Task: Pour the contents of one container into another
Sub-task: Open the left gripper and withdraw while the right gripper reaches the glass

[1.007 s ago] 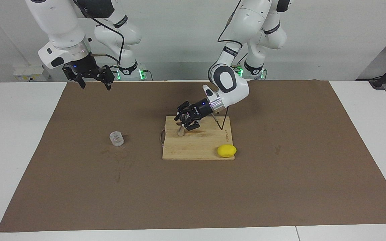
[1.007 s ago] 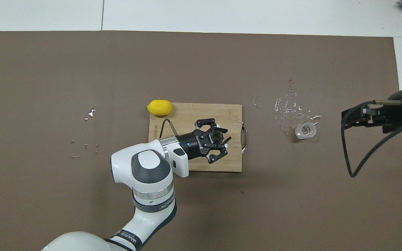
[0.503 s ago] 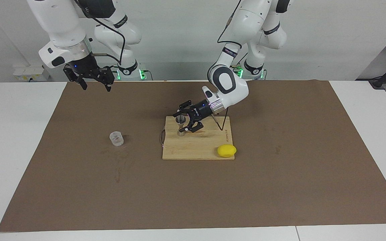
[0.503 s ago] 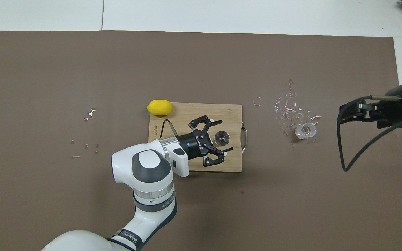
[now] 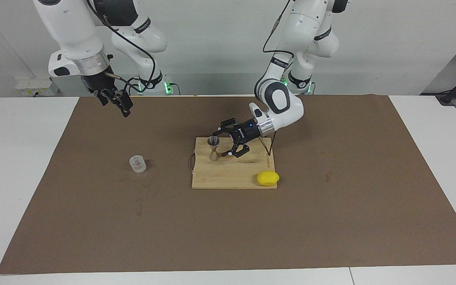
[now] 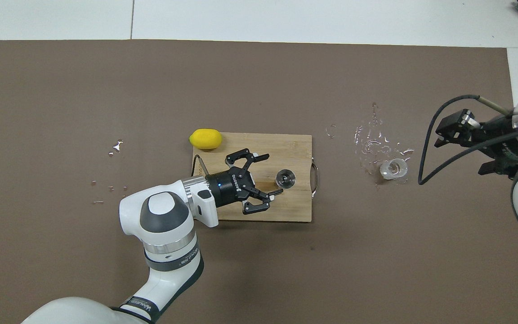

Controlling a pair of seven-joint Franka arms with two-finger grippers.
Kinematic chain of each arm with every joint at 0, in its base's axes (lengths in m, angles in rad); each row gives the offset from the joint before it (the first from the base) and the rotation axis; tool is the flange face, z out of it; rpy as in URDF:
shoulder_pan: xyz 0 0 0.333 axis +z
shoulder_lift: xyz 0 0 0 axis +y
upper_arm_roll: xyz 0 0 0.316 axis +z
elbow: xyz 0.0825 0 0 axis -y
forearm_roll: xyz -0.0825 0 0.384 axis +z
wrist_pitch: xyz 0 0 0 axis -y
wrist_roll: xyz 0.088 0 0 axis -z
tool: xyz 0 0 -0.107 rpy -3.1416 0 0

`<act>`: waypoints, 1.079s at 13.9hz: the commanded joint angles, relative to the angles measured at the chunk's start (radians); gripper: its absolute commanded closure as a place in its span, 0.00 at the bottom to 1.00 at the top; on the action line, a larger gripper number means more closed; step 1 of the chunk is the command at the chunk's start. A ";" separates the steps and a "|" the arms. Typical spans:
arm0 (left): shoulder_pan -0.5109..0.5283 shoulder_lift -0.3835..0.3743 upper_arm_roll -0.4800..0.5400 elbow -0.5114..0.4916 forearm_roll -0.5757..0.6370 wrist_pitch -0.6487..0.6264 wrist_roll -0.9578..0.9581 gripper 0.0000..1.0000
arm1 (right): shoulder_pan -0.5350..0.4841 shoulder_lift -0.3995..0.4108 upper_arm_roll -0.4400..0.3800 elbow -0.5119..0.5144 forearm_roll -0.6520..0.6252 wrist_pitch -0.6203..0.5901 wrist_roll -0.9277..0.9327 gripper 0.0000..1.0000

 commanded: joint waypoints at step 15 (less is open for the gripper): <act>0.741 -0.112 0.005 0.025 1.155 -0.602 -0.182 0.00 | -0.236 0.276 0.004 -0.300 0.385 0.486 0.219 0.06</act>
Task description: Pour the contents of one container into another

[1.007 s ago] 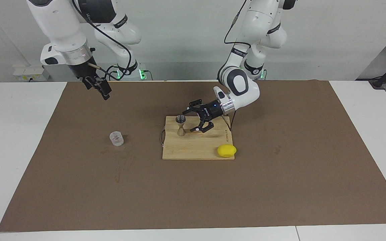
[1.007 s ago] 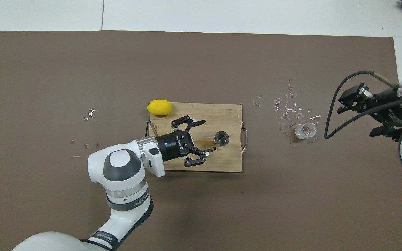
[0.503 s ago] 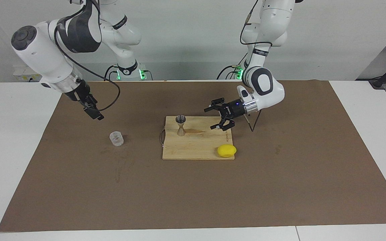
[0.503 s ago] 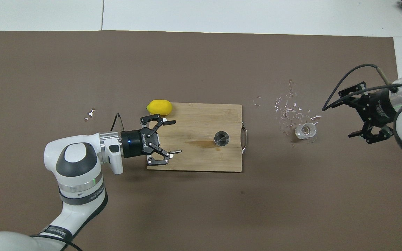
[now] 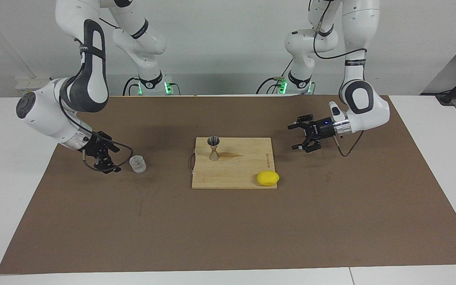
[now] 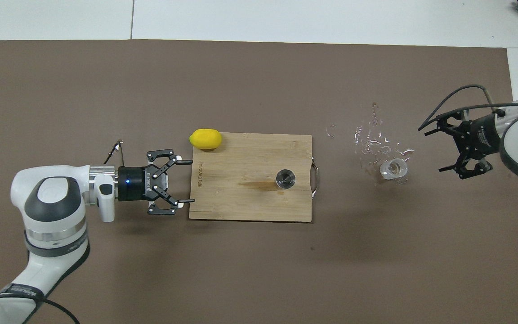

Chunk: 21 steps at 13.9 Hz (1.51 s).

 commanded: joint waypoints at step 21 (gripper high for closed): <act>0.034 -0.107 -0.027 0.617 0.866 -0.418 -1.507 0.00 | -0.028 0.086 0.013 -0.110 0.283 0.017 -0.185 0.74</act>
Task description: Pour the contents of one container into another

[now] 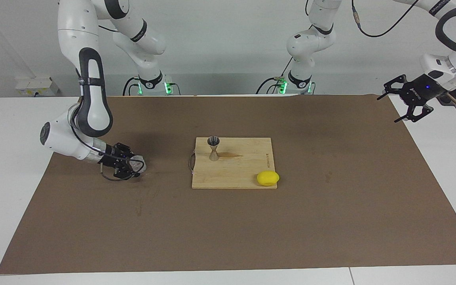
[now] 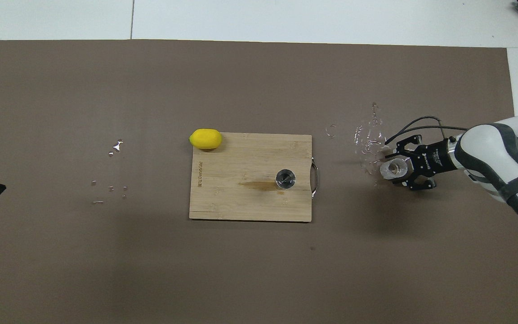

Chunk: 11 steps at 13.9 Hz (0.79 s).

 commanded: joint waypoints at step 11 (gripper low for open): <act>-0.258 -0.134 0.009 -0.289 0.165 0.377 -0.971 0.00 | 0.168 -0.156 0.006 0.017 0.055 -0.002 0.356 1.00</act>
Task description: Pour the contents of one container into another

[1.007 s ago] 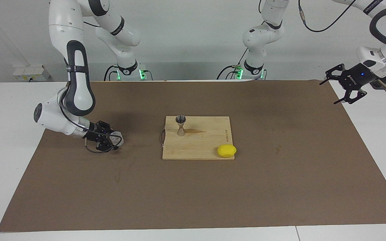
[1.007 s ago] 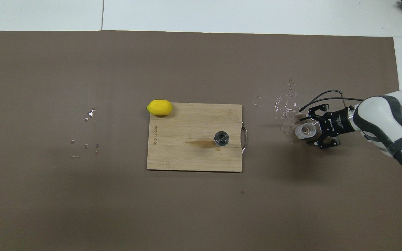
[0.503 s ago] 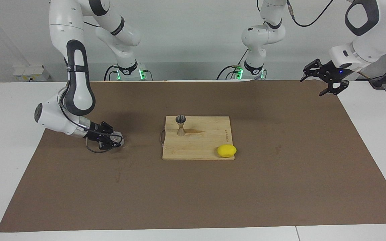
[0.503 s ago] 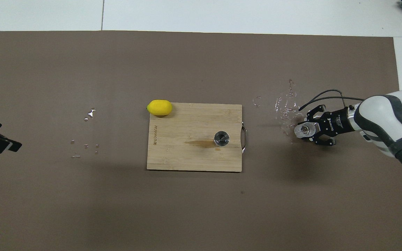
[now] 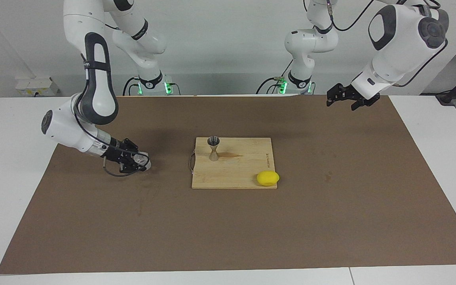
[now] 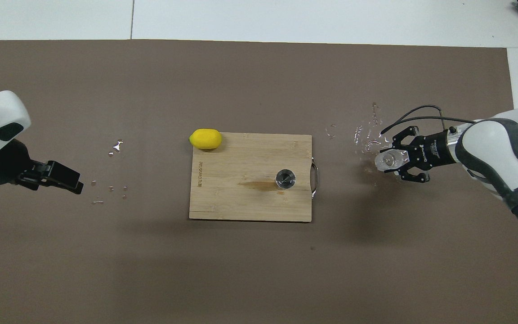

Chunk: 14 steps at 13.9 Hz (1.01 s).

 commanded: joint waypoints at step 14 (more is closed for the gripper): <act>0.086 -0.045 0.027 -0.062 0.035 0.287 -0.020 0.00 | 0.375 -0.059 -0.004 0.109 -0.360 0.062 0.583 1.00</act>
